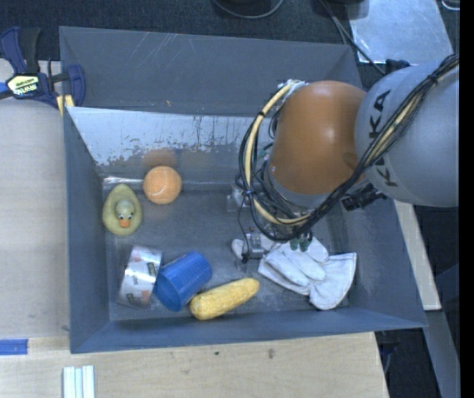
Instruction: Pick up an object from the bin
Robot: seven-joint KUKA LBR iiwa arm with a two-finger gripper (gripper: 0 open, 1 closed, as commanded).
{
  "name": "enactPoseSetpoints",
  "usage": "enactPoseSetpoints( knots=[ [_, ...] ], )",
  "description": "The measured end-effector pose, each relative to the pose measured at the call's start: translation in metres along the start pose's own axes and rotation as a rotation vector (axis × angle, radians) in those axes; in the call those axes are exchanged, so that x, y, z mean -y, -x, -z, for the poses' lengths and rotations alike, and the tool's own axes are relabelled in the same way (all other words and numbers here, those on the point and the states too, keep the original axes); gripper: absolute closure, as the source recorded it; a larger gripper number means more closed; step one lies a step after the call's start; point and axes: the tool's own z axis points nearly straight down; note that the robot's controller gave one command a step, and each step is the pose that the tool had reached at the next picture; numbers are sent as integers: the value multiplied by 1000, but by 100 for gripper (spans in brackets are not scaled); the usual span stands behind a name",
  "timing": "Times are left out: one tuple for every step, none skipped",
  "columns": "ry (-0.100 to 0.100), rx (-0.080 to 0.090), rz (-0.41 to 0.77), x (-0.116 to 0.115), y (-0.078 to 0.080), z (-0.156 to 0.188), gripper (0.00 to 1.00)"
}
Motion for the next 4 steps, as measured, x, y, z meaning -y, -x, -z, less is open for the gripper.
enactPoseSetpoints(
  knots=[
    [0,1,58,29,-14,-46,0],
    [0,-4,219,63,-12,-65,0],
    [0,4,143,104,3,-90,100],
    [0,4,143,104,3,-90,100]
  ],
)
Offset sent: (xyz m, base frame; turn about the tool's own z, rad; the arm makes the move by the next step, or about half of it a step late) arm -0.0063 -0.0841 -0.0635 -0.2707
